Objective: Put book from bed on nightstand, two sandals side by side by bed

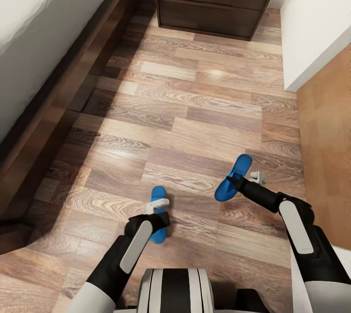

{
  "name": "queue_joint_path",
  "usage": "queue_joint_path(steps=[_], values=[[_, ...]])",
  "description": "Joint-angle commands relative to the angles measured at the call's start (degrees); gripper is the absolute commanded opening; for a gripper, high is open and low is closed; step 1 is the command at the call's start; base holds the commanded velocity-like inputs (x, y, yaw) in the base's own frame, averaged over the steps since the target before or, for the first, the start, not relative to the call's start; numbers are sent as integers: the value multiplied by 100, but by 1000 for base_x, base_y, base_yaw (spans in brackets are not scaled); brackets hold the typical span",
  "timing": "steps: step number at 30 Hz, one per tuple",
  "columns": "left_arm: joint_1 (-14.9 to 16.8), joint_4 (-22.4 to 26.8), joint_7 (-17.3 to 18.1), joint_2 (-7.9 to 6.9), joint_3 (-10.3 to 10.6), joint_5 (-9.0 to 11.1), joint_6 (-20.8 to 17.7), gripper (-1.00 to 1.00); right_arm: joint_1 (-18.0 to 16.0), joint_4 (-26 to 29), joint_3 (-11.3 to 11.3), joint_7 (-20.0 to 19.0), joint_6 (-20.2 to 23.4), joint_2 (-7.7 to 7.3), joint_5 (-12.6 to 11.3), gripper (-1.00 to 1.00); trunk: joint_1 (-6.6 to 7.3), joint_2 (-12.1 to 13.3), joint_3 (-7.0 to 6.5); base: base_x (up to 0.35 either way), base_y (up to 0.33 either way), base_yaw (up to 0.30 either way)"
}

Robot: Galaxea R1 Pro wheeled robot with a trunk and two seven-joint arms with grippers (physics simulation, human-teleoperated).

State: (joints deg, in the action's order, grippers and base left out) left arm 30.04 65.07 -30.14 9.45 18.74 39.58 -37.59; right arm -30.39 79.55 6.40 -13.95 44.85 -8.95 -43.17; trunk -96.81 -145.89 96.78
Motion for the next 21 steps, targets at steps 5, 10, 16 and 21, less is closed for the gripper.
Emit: queue_joint_path(steps=[5, 10, 16, 21], values=[[2, 60, 658, -232, -6, 42, -18, -100, -1, -1, 10, -64, 54, 0, 516, -100, 13, 6, -108, 0, 0, 0], [2, 194, 905, -431, -2, 45, -20, -100, 5, -1, 10, -71, 56, -1, 965, -100, 26, 12, -219, 0, 0, 0], [-4, 234, 1214, -549, -2, 50, -20, -100, 6, 1, 10, -73, 58, -1, 1107, -100, 42, 20, -352, 0, 0, 0], [-29, 326, 1314, -767, -2, 53, -20, -100, 18, 35, 10, -86, 104, -59, 1126, -100, 55, 27, -463, 0, 0, 0]])
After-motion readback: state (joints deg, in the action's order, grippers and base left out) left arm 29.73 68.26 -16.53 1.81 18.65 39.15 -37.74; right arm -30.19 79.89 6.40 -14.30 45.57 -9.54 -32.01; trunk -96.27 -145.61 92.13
